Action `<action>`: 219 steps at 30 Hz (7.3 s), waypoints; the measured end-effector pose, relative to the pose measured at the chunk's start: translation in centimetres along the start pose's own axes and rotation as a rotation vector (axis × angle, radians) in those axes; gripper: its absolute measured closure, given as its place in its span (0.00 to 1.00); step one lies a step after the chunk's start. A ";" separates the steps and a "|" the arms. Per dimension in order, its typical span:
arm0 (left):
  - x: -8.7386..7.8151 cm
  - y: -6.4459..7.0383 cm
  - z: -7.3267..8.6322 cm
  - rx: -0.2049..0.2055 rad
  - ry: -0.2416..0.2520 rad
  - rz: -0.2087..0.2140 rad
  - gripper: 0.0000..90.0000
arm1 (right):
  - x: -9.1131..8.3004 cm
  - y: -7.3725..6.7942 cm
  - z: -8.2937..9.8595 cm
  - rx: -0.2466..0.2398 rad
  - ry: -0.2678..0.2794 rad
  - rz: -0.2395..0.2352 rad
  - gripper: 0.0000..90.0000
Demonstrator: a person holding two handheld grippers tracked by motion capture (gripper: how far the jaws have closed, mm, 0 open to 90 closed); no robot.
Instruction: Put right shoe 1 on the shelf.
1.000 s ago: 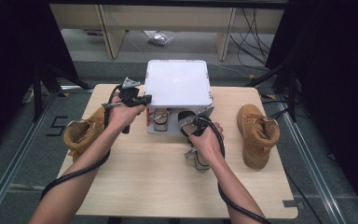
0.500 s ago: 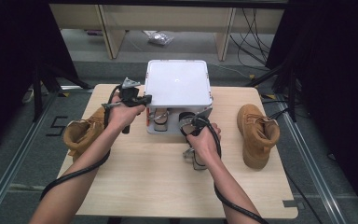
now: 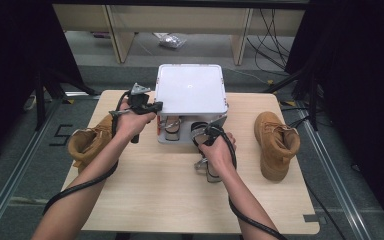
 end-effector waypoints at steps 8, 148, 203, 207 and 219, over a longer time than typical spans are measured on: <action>0.0 0.0 0.0 -0.003 0.001 0.000 0.99 | -1.8 0.2 -0.1 -0.054 0.054 -0.031 0.39; 0.0 0.2 0.0 0.005 0.010 0.001 0.99 | -3.8 -0.9 -0.5 -0.227 0.248 -0.130 1.00; -0.1 0.3 0.0 0.016 0.007 0.005 1.00 | -1.8 -2.0 -2.3 -0.237 0.367 -0.112 1.00; -0.1 0.3 0.0 0.019 0.007 0.005 1.00 | -1.8 -2.0 -2.5 -0.234 0.378 -0.114 1.00; -0.1 0.3 0.0 0.020 0.006 0.004 0.99 | -1.1 -1.4 -3.1 -0.232 0.393 -0.108 0.99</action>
Point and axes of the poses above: each handheld gripper's, and its own axes: x roughly forward along the jaws, z roughly out of its underside, y roughly to its right, the point moved 8 cm from there along x, roughly forward along the jaws, and after that the axes turned 11 degrees about x, right-handed, at the moved point
